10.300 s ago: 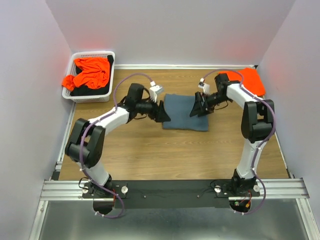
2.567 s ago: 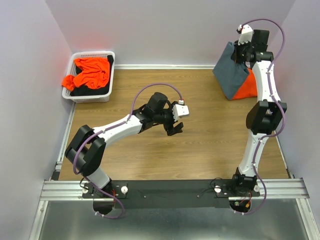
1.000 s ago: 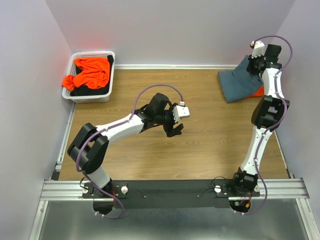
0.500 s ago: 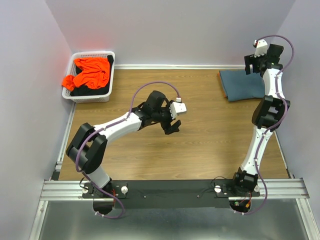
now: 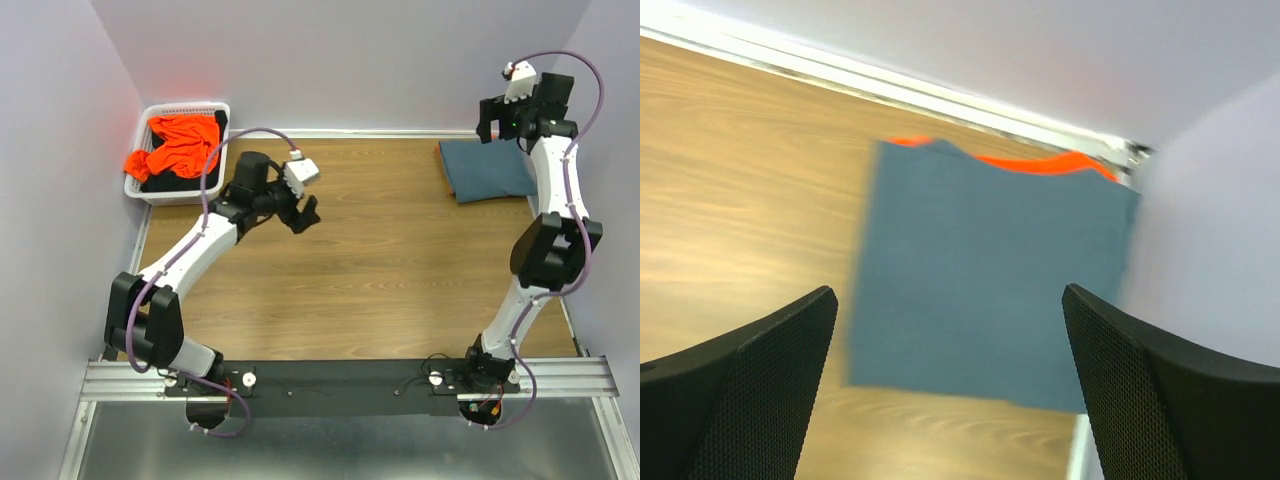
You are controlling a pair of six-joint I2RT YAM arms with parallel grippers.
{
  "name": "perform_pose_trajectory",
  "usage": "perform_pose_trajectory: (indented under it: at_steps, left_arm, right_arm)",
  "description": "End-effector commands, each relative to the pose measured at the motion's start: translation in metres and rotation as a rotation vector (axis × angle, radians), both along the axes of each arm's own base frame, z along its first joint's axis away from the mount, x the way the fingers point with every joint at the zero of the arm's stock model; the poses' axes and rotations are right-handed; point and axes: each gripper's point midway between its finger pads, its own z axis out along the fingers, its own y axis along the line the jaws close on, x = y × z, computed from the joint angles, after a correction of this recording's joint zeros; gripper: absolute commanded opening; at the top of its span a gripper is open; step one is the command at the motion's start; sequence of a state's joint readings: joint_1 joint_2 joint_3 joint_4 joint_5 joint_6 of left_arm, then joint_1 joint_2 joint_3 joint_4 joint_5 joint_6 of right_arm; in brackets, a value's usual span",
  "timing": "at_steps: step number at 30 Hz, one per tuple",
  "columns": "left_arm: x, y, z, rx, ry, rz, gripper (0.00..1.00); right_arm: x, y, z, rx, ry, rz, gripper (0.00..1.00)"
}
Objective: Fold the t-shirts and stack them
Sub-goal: Reset both grippers
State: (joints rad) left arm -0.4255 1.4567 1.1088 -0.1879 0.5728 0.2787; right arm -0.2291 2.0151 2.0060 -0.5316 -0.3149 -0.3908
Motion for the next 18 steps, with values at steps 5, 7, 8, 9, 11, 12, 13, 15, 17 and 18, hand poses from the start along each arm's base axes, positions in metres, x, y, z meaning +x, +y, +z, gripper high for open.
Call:
perform_pose_trajectory:
  at_steps: [5, 7, 8, 9, 11, 12, 13, 15, 17, 18]
  left_arm:
    - [0.024, 0.087, 0.02, 0.025, 0.026, 0.245, 0.85]
    - [0.023, 0.098, 0.013, 0.055, 0.033, 0.281, 0.85]
    - [0.022, 0.104, 0.013, 0.07, 0.024, 0.304, 0.85]
    - [0.018, 0.107, 0.003, 0.087, 0.034, 0.313, 0.85]
    - [0.013, 0.111, -0.004, 0.104, 0.033, 0.318, 0.85]
    - [0.009, 0.115, -0.009, 0.116, 0.037, 0.334, 0.85]
    - [0.007, 0.117, -0.011, 0.12, 0.037, 0.34, 0.85]
    - [0.002, 0.121, -0.014, 0.129, 0.027, 0.358, 0.85]
    - [0.0, 0.126, -0.014, 0.137, 0.014, 0.38, 0.85]
    - [-0.001, 0.129, -0.012, 0.141, 0.003, 0.394, 0.85]
  right_arm:
    - [-0.113, 0.103, -0.016, 0.264, 0.227, 0.12, 1.0]
    - [-0.135, 0.118, -0.029, 0.274, 0.269, 0.129, 1.0]
    - [-0.155, 0.123, -0.043, 0.284, 0.307, 0.129, 1.0]
    - [-0.165, 0.127, -0.047, 0.288, 0.32, 0.135, 1.0]
    - [-0.183, 0.13, -0.058, 0.296, 0.347, 0.126, 1.0]
    - [-0.198, 0.132, -0.064, 0.3, 0.361, 0.127, 1.0]
    - [-0.206, 0.133, -0.069, 0.302, 0.369, 0.127, 1.0]
    - [-0.225, 0.133, -0.075, 0.293, 0.371, 0.125, 1.0]
    - [-0.235, 0.132, -0.077, 0.284, 0.366, 0.118, 1.0]
    - [-0.24, 0.132, -0.079, 0.282, 0.368, 0.115, 1.0]
